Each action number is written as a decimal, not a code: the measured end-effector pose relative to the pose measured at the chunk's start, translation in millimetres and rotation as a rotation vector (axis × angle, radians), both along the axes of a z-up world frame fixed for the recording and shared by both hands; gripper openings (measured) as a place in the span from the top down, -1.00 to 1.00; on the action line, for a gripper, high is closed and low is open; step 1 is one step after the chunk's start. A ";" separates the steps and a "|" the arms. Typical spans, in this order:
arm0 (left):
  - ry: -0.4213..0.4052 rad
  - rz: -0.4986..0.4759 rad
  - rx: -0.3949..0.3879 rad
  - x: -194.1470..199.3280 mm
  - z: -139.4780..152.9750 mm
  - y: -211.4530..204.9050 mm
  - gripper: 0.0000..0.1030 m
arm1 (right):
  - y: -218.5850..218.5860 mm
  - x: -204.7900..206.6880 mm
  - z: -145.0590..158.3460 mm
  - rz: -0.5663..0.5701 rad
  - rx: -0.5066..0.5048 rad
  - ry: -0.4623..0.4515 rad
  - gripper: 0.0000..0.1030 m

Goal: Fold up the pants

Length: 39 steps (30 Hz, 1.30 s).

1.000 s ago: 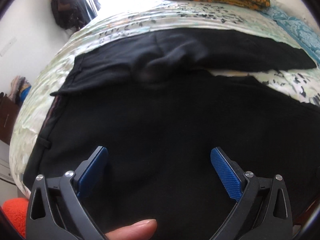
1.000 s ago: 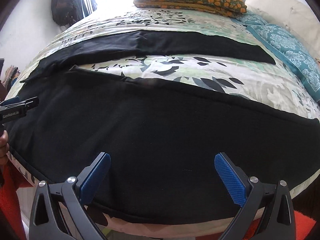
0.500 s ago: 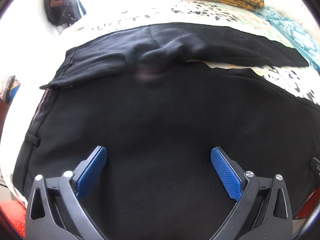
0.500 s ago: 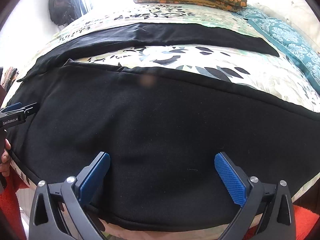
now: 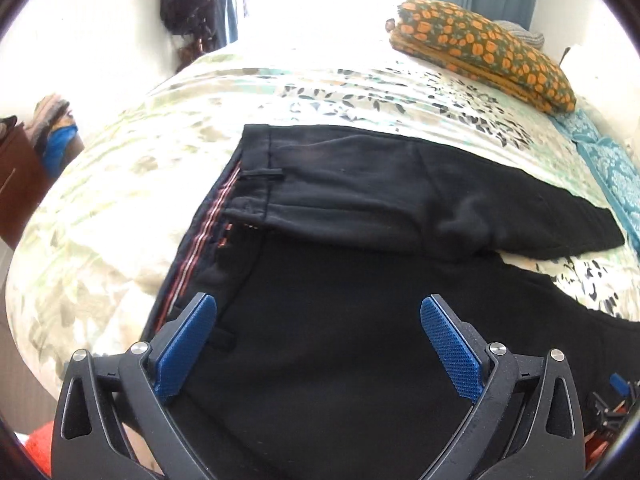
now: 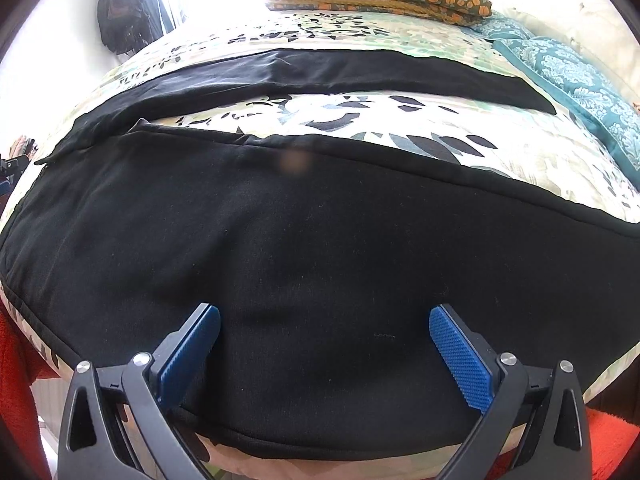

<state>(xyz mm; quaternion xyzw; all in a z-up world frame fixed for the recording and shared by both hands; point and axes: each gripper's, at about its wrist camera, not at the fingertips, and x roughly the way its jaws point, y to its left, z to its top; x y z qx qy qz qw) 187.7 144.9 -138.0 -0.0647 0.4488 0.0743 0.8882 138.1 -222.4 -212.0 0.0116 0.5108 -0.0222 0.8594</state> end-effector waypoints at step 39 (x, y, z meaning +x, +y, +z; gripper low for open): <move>0.030 -0.098 -0.091 -31.4 -11.9 19.2 -0.99 | -1.6 -1.1 0.9 -0.004 -0.005 -0.012 -1.00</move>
